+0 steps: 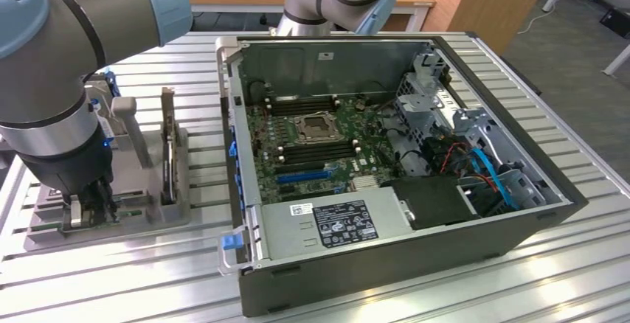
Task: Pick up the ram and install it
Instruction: 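Pick up the ram and move it above insertion slot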
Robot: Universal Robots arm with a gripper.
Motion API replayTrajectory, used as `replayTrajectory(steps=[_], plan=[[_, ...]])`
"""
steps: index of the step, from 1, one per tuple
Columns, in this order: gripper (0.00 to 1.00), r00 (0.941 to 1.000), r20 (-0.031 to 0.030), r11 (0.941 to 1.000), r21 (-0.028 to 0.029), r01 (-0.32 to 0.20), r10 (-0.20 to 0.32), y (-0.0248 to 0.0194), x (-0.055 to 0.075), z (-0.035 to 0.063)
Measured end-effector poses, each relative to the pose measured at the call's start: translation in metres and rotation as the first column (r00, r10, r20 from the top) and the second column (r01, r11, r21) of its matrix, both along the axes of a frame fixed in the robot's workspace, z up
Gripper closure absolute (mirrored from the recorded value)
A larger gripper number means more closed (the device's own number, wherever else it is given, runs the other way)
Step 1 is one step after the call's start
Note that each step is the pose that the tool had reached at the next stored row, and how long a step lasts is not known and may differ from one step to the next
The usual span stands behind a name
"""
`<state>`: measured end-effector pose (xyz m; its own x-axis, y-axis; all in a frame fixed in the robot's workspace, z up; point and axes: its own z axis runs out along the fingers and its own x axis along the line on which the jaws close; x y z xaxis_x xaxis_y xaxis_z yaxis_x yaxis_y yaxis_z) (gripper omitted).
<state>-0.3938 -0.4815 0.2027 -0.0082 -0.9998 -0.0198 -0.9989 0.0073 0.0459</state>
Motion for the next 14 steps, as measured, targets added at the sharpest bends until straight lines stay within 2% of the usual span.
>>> replayTrajectory(steps=[11,13,14], plan=[[0.78,1.0000,0.0000,1.0000,-0.0001,0.000,0.000,0.0000,0.0000,-0.0001],[0.80,1.0000,0.0000,1.0000,-0.0001,0.000,0.000,0.0000,0.0000,-0.0001],[0.87,1.0000,0.0000,1.0000,-0.0002,0.000,0.000,0.0000,0.0000,-0.0001]])
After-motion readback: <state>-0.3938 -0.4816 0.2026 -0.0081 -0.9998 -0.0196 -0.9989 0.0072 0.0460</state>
